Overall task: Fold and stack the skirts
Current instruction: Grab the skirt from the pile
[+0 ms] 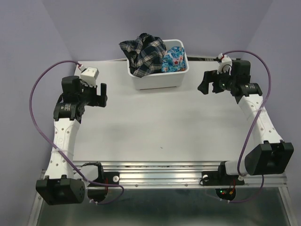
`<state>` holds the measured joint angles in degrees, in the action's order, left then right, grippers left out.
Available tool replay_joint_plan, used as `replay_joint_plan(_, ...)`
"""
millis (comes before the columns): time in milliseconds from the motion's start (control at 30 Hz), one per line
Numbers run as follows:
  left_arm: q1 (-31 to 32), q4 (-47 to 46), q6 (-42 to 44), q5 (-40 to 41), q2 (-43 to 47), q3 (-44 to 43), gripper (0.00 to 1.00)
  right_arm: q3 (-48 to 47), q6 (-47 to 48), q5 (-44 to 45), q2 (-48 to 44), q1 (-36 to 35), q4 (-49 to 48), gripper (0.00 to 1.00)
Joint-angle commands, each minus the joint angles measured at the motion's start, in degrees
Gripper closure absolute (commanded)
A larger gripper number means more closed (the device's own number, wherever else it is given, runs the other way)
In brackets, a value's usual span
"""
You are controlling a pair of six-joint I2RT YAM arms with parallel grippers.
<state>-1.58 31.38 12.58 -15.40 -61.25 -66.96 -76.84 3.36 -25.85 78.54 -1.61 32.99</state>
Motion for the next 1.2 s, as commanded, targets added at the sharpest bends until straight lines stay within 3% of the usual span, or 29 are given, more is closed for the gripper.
replay_joint_plan(0,0.0,-1.5,0.7,0.1,1.0,-1.5,0.01,0.4,2.7,3.0,-2.8,-1.2,-2.3,0.00)
replay_joint_plan(233,0.0,0.0,1.7,-1.7,0.6,-1.9,0.01,-6.6,4.7,5.9,2.6,-4.8,-2.8,0.00)
replay_joint_plan(467,-0.1,1.4,3.0,-7.1,2.5,-1.4,0.01,-21.6,6.0,11.2,14.2,-11.1,-4.2,0.00)
replay_joint_plan(800,-1.8,1.3,2.1,-8.0,3.9,0.0,0.01,-44.5,8.2,17.1,34.3,-16.1,-5.5,0.01)
replay_joint_plan(1167,-4.6,0.0,0.2,-10.3,4.7,1.9,0.01,-45.9,11.6,20.9,45.3,-16.7,-16.7,0.19)
